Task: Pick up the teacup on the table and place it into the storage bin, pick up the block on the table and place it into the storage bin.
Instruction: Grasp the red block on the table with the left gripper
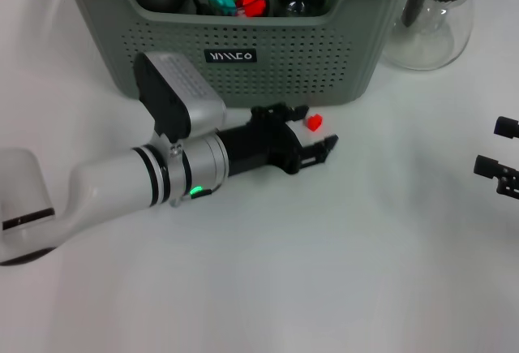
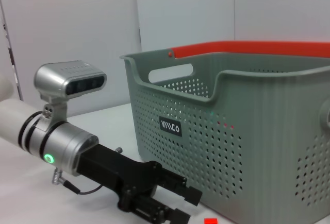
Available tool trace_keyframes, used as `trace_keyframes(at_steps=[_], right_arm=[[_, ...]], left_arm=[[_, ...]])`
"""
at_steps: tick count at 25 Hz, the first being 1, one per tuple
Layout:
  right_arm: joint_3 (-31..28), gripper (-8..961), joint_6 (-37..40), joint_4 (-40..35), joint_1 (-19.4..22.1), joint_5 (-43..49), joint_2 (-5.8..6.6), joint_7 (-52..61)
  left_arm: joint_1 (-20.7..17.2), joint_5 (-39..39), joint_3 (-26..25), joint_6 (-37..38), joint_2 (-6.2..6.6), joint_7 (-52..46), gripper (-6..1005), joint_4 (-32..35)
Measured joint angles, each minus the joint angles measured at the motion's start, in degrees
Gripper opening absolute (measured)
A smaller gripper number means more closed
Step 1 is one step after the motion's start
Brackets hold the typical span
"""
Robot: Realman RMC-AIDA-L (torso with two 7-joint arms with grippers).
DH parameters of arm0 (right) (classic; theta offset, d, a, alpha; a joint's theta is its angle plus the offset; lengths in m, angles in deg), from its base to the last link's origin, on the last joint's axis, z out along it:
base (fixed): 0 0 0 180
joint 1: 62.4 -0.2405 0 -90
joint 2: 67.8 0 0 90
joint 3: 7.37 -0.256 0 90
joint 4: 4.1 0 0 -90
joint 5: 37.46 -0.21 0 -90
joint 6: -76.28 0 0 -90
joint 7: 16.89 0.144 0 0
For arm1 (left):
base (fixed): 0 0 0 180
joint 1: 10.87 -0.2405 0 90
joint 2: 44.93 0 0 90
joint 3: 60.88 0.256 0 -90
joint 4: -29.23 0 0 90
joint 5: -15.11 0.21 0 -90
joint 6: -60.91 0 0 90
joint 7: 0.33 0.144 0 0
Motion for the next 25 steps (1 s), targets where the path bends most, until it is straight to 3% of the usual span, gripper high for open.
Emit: trace_keyframes(at_steps=[5,12,25], right_arm=[[0.0,710,-0.08,0.0,-0.3,-0.05,-0.15,0.0],[0.0,710,-0.12,0.0,-0.33,-0.1,-0.17,0.07],[0.0,709,-0.13,0.0,-0.25,0.06,-0.17,0.09]], left_arm=[[1.05,-0.09,-2.39,-3.57,-0.2,-0.76,664,0.36],[2.93,0.38,-1.6,-6.26,-0.47,-0.39,645,-0.63],[6.06,0.48,-1.35,-12.5,-0.45,-0.35,490,-3.54]])
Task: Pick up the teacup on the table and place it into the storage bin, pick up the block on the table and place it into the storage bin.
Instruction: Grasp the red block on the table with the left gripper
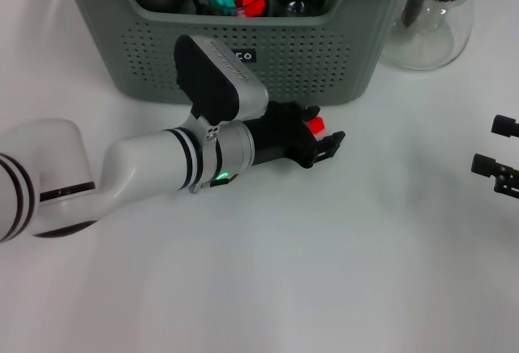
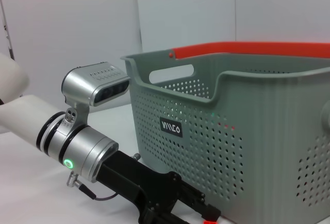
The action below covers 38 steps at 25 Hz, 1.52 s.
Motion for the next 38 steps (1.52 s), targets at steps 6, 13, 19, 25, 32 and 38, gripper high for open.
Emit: trace_keyframes(at_steps=[6,13,19,25,32,38], right_arm=[[0.0,707,-0.03,0.01,0.2,0.03,0.0,0.0],[0.0,705,0.03,0.01,0.38,0.03,0.0,0.0],[0.0,704,0.07,0.0,0.45,0.02,0.0,0.0],[0.0,704,0.1,0.0,0.47,0.03,0.0,0.0],[0.0,704,0.13,0.0,0.55,0.02,0.0,0.0],[0.0,705,0.13,0.0,0.45,0.02,0.0,0.0]], left_arm=[[-0.18,0.0,-0.41,-0.05,0.04,0.0,433,0.03],[-0.36,-0.01,-0.23,-0.2,0.1,0.0,338,0.36],[-0.46,-0.01,-0.36,-0.24,0.09,0.0,244,0.44],[-0.48,-0.01,-0.48,-0.52,0.08,0.0,249,0.53],[-0.57,-0.01,-0.56,-1.29,0.08,0.0,256,0.61],[-0.57,-0.01,-0.52,-1.45,0.08,0.02,258,0.63]])
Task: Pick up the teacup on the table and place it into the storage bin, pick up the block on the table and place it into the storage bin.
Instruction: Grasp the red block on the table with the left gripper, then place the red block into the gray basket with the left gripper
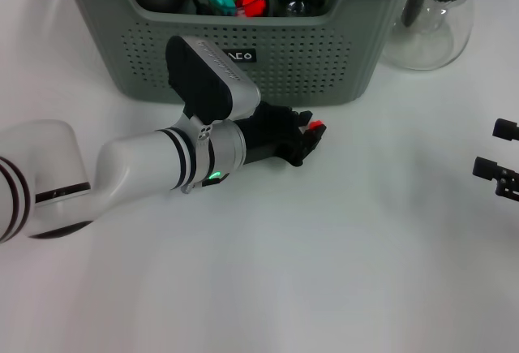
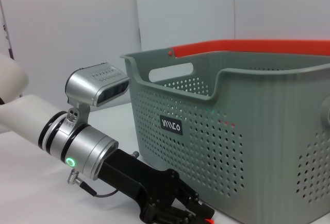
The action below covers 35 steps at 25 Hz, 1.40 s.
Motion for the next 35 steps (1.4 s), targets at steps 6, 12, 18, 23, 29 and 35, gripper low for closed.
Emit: trace_keyframes(at_steps=[6,12,18,23,29,35], right_arm=[[0.0,705,0.0,0.02,0.0,0.0,0.0,0.0],[0.0,705,0.0,0.0,0.0,0.0,0.0,0.0],[0.0,705,0.0,-0.01,0.08,0.0,0.0,0.0],[0.0,704,0.0,-0.01,0.09,0.0,0.03,0.0],[-0.01,704,0.13,-0.01,0.09,-0.07,0.08,0.0],[-0.38,703,1.25,0.0,-0.12,-0.24,0.11,0.0]], left_arm=[[0.04,0.0,0.24,0.11,0.0,0.1,254,-0.23],[0.23,0.01,0.4,-0.18,0.0,0.13,244,-0.47],[0.06,0.01,0.51,0.03,0.03,0.15,234,-0.52],[-0.22,0.01,0.39,0.96,0.27,-0.17,226,-0.6],[-1.65,0.02,4.1,9.73,1.05,-8.76,153,3.13],[-10.14,0.03,14.54,33.51,0.83,-27.28,153,21.15]])
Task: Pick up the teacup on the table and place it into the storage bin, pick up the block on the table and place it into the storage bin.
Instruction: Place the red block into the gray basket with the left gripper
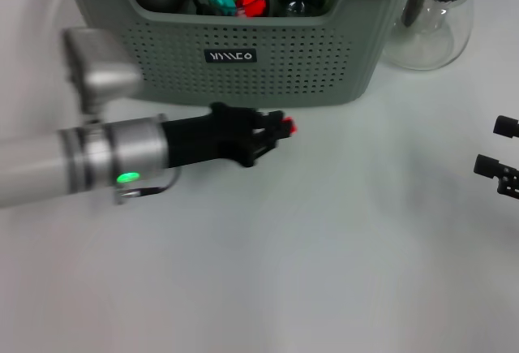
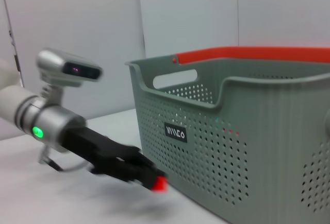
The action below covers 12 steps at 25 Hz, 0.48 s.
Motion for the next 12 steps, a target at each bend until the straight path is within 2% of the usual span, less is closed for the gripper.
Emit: trace_keyframes(at_steps=[2,6,9,12], right_arm=[[-0.17,703,0.11,0.0,-0.21,0.01,0.02,0.0],[-0.17,703,0.2,0.0,-0.47,0.0,-0.06,0.0],[-0.17,703,0.59,0.0,-0.7,0.14,-0.11,-0.02],[-0.16,703,0.93,0.0,-0.82,0.2,-0.18,-0.18]], left_arm=[[-3.13,0.01,1.45,8.99,0.27,-3.12,152,5.63],[-7.44,-0.57,1.02,27.88,2.21,-6.97,152,12.58],[-7.87,-2.33,-3.16,38.73,3.16,-8.76,152,14.79],[-6.57,-7.99,-6.45,42.87,3.4,-13.88,152,18.67]])
